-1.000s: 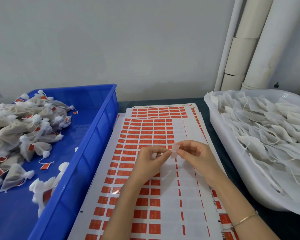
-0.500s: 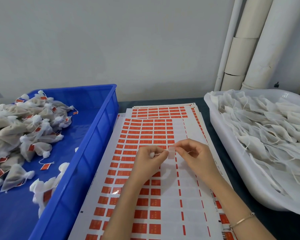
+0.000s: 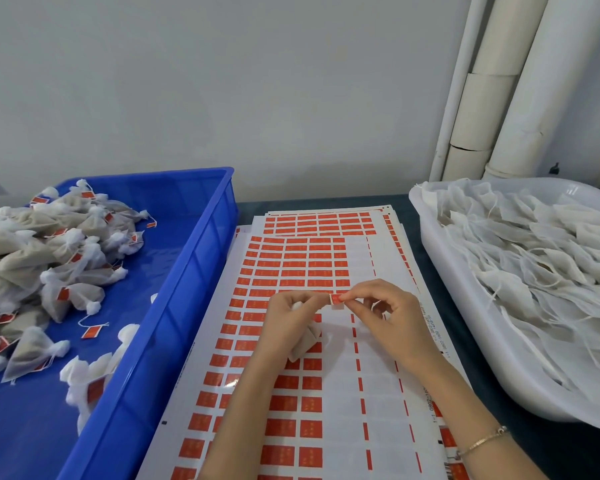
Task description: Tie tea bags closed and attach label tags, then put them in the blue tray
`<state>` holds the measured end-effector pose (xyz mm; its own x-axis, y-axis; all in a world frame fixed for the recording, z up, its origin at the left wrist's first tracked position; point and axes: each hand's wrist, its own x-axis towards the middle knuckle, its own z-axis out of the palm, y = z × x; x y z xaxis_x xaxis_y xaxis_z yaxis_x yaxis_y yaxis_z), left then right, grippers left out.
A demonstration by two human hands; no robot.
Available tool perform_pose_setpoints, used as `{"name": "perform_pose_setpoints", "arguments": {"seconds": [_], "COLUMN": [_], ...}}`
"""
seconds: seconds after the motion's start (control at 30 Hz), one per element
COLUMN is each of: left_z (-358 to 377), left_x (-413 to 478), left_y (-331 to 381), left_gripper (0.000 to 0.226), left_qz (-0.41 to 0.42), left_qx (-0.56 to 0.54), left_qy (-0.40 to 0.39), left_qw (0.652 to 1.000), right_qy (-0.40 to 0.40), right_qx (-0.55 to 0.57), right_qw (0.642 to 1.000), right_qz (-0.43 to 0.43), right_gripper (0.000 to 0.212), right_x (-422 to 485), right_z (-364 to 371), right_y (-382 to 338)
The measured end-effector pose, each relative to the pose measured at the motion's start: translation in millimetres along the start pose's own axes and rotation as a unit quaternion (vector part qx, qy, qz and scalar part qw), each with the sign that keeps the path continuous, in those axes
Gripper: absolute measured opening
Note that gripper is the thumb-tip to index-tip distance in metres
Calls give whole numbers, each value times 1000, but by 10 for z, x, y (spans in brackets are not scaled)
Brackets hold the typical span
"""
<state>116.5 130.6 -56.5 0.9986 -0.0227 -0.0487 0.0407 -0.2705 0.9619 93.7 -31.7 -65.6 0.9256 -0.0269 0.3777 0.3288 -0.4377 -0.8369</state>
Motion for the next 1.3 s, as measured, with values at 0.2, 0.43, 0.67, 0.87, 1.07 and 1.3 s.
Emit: {"name": "perform_pose_setpoints", "arguments": {"seconds": [0.2,0.43,0.67,0.87,1.07,1.3], "left_z": [-5,-12,0,-9,10,38], "left_x": [-63,-79,-23,4,-9,11], "left_y": [119,135,55,13,-7,-46], "left_gripper": [18,21,17,14,18,17], "left_qz": [-31,-40,-15,40,91,101], "left_qx": [-18,-33,-14,19,24,49], "left_qy": [-8,-16,-1,-6,-50,-51], "left_qw": [999,998,1000,999,994,992], "right_qy": [-7,-9,-9,36,-13,-2], "right_qx": [0,-17,-42,-16,-1,-7], "right_qw": [1000,1000,999,999,999,999], "right_qz": [-14,-25,-25,21,30,44], "right_gripper": [18,25,28,17,19,16], "right_x": [-3,-2,-13,14,3,16], "right_z": [-5,9,23,22,32,25], "right_y": [-15,-15,28,13,-13,43]}}
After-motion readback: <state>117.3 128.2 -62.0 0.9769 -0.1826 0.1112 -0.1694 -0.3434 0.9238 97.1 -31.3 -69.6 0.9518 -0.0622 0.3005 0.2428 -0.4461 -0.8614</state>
